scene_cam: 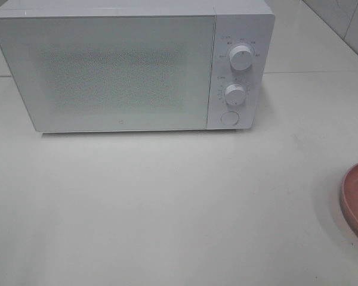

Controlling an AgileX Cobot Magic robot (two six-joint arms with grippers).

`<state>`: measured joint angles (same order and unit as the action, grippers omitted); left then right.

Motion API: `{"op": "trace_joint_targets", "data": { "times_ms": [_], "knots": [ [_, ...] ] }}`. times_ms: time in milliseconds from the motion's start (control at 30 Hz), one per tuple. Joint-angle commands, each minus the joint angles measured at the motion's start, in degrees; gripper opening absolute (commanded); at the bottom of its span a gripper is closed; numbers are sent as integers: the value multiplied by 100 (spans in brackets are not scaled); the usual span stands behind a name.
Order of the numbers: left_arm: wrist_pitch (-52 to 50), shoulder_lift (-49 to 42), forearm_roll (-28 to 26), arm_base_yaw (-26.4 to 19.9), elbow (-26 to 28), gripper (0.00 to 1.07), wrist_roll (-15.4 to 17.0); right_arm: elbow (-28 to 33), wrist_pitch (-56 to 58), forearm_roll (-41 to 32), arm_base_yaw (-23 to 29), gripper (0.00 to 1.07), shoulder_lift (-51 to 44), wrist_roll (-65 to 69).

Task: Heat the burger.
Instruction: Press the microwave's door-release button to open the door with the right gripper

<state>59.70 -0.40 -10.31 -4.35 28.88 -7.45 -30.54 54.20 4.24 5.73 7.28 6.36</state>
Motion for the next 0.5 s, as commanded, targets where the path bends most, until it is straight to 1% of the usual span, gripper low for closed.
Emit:
{"op": "trace_joint_targets", "data": {
  "times_ms": [33, 200, 500],
  "knots": [
    [-11, -103, -6, 29, 6, 100, 23, -34, -298, -23, -34, 73, 178, -40],
    [-11, -103, -6, 29, 6, 100, 23, -34, -865, -23, -34, 73, 625, -40],
    [-11, -103, -6, 29, 6, 100, 23, -34, -1541, -23, -34, 73, 1226, -34]
  ]
}}
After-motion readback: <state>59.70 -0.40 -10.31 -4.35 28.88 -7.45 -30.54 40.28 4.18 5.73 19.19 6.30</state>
